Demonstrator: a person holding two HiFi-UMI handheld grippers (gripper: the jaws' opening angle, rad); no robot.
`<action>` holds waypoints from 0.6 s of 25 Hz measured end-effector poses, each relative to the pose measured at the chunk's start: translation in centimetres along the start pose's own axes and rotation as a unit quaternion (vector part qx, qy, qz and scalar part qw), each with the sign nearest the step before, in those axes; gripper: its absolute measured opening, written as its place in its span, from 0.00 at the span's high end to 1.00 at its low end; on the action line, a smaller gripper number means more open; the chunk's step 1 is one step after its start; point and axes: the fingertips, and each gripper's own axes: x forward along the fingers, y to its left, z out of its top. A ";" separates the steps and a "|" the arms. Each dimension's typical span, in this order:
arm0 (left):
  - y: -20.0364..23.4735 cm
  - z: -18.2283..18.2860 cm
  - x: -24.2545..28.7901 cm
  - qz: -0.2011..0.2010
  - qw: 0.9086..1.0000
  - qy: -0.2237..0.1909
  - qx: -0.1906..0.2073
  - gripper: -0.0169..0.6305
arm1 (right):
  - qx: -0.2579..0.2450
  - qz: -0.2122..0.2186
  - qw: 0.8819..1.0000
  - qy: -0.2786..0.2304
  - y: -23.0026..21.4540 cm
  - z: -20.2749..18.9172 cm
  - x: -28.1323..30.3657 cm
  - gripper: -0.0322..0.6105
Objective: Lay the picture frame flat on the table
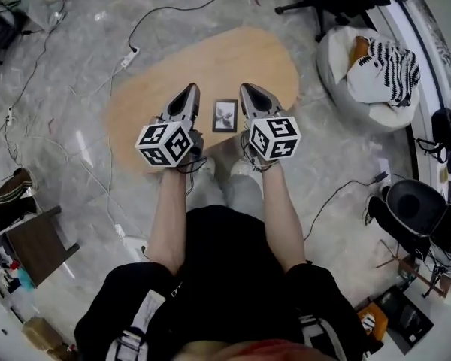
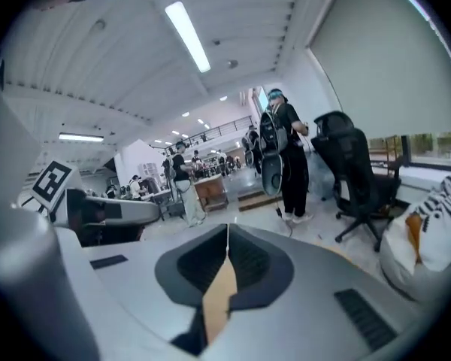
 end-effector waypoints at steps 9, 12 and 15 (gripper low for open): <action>-9.3 10.0 -1.4 0.010 0.989 -0.092 0.117 0.96 | -0.069 -0.040 0.989 -0.124 4.1 13.2 -6.4 0.93; -10.6 11.7 -2.3 0.004 0.985 -0.114 0.133 0.96 | -0.098 -0.034 0.984 -0.147 6.4 15.7 -7.3 0.93; -10.8 13.2 -3.1 0.015 0.981 -0.133 0.139 0.96 | -0.134 -0.024 0.978 -0.159 7.9 17.4 -7.6 0.93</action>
